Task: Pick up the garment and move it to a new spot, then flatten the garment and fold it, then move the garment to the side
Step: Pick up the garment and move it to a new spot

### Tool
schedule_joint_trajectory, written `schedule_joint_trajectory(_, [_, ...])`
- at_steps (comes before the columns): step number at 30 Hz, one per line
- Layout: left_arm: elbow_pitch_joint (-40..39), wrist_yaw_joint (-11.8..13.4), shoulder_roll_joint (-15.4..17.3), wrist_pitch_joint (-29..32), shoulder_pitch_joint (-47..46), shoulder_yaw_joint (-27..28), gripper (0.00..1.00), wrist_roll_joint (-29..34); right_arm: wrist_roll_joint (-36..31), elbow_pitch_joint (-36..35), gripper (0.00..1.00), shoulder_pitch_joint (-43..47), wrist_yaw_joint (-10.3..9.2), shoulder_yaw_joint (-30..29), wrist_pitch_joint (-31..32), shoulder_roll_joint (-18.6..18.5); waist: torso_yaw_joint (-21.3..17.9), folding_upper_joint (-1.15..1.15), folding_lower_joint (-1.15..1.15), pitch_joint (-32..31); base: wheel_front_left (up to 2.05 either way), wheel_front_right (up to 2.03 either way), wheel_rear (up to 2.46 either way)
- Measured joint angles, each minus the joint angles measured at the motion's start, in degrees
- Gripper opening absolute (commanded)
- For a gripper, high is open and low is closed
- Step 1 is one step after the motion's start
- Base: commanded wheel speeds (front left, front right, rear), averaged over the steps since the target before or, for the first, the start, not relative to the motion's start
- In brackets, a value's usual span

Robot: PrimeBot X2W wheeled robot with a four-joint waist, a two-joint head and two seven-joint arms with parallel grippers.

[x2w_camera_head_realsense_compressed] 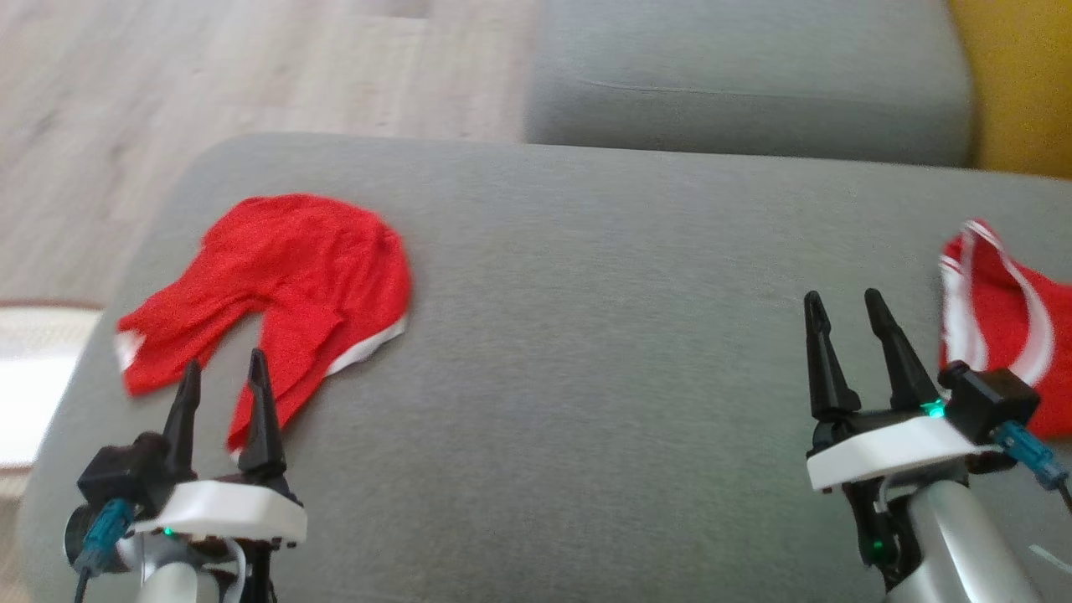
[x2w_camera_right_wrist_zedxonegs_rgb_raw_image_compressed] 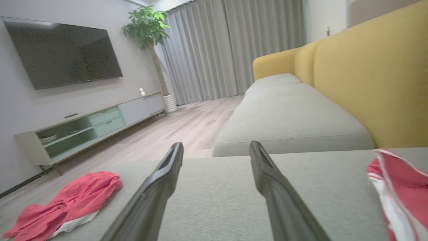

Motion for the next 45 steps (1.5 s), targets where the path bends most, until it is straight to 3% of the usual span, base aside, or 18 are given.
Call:
schedule_joint_trajectory(7, [0.70,-0.19,0.00,0.00,0.02,1.10,1.00,-0.03,0.00,-0.89,1.00,1.29,0.00,0.67,0.00,1.14,6.63,0.00,0.00,0.13,0.00,0.00,0.00])
schedule_joint_trajectory(12, [0.69,-0.51,0.02,0.00,0.05,1.52,1.00,-0.03,-0.01,-1.13,1.00,1.28,0.00,0.81,0.00,1.22,9.10,0.00,0.00,0.27,0.00,0.00,0.00])
schedule_joint_trajectory(18, [0.68,-0.54,0.01,0.00,0.11,1.81,1.00,-0.22,-0.43,-1.44,1.00,1.28,0.00,1.32,0.00,1.23,9.64,0.00,0.00,0.57,0.00,0.00,0.00])
schedule_joint_trajectory(22, [1.65,-1.37,0.09,0.85,-0.40,1.86,1.00,-3.55,-0.44,-2.41,1.00,1.27,0.00,2.12,0.00,1.22,8.81,0.00,0.00,0.99,0.00,0.00,0.00])
schedule_joint_trajectory(31, [6.19,-1.52,5.39,21.85,-17.22,2.50,1.00,-6.36,-2.37,-5.49,1.00,0.93,0.00,3.16,0.55,0.99,4.44,0.00,0.00,3.66,0.00,0.00,0.00])
schedule_joint_trajectory(35, [12.90,-1.57,7.16,32.08,-27.09,3.77,1.00,-10.44,-2.97,-6.91,1.00,-0.53,0.00,4.77,1.53,0.80,1.17,0.00,0.00,6.52,0.00,0.00,0.00])
schedule_joint_trajectory(45, [33.70,-3.08,10.92,43.12,-38.92,1.36,1.00,-11.17,-2.94,-7.86,1.00,-5.16,0.00,6.13,2.00,-0.01,-6.20,0.00,0.00,12.30,0.00,0.00,0.00])
